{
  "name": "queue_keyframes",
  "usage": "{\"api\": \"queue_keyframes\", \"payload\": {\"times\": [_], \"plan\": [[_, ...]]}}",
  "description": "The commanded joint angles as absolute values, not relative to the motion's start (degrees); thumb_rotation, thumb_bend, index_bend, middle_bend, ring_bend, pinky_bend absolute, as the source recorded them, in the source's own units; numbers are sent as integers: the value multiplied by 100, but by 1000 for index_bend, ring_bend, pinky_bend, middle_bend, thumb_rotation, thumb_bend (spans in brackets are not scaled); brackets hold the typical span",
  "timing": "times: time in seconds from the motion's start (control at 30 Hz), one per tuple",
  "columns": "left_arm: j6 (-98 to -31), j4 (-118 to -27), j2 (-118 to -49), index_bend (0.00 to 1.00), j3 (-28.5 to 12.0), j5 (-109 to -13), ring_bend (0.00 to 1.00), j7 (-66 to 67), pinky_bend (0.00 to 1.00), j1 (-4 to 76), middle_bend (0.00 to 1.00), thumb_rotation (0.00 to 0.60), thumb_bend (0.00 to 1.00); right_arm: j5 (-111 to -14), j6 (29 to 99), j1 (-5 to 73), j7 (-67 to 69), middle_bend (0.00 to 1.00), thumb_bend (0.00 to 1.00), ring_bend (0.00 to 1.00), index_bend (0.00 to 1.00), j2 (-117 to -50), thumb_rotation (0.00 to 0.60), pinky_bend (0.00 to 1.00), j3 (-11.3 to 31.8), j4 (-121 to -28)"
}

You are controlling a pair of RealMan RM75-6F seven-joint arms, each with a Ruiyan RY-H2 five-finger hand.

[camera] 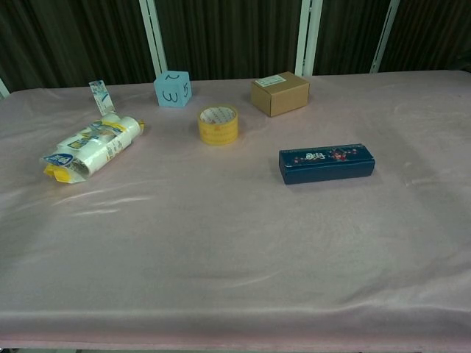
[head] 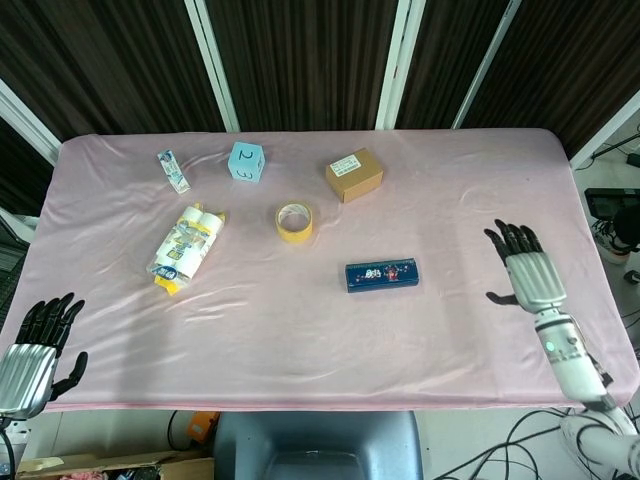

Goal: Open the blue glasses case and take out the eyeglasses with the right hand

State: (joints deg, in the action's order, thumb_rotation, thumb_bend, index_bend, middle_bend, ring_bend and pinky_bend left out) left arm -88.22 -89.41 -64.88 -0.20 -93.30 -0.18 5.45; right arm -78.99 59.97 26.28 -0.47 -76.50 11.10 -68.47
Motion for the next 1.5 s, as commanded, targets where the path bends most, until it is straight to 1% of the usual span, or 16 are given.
{"api": "queue_keyframes", "payload": {"times": [0.03, 0.23, 0.33, 0.6, 0.73, 0.97, 1.23, 1.5], "plan": [[-8817, -8944, -6496, 0, -23, -9308, 0, 11, 16, 541, 0, 600, 427, -7887, 5552, 3155, -2, 205, 216, 2, 322, -8093, 600, 0, 1205, -6333], [-8796, -8951, -6499, 0, -20, -9277, 0, 54, 16, 541, 0, 600, 424, -7972, 5189, 3477, -210, 217, 225, 18, 380, -8330, 600, 0, 1039, -6268], [-8823, -8945, -6489, 0, -11, -9297, 0, 36, 17, 531, 0, 600, 424, -7922, 5107, 3545, -367, 217, 229, 23, 385, -8440, 600, 0, 990, -6243], [-8860, -8941, -6485, 0, 9, -9334, 0, 26, 18, 516, 0, 600, 424, -7586, 4822, 3849, -637, 236, 338, 62, 433, -9014, 600, 20, 1089, -5782], [-8903, -8944, -6484, 0, 13, -9349, 0, 33, 18, 497, 0, 600, 424, -7500, 4655, 4018, -772, 246, 361, 73, 454, -9195, 600, 24, 1094, -5633], [-8939, -8923, -6476, 0, 24, -9375, 0, -3, 19, 481, 0, 600, 425, -7453, 4600, 4105, -934, 249, 387, 79, 474, -9221, 600, 24, 1031, -5663], [-8982, -8911, -6473, 0, 25, -9389, 0, -13, 19, 462, 0, 600, 425, -7415, 4557, 4165, -980, 249, 422, 80, 475, -9142, 600, 24, 986, -5750], [-8961, -8911, -6480, 0, 22, -9380, 0, 8, 19, 470, 0, 600, 425, -7279, 4480, 4242, -1164, 248, 434, 81, 480, -9065, 600, 24, 988, -5858]]}}
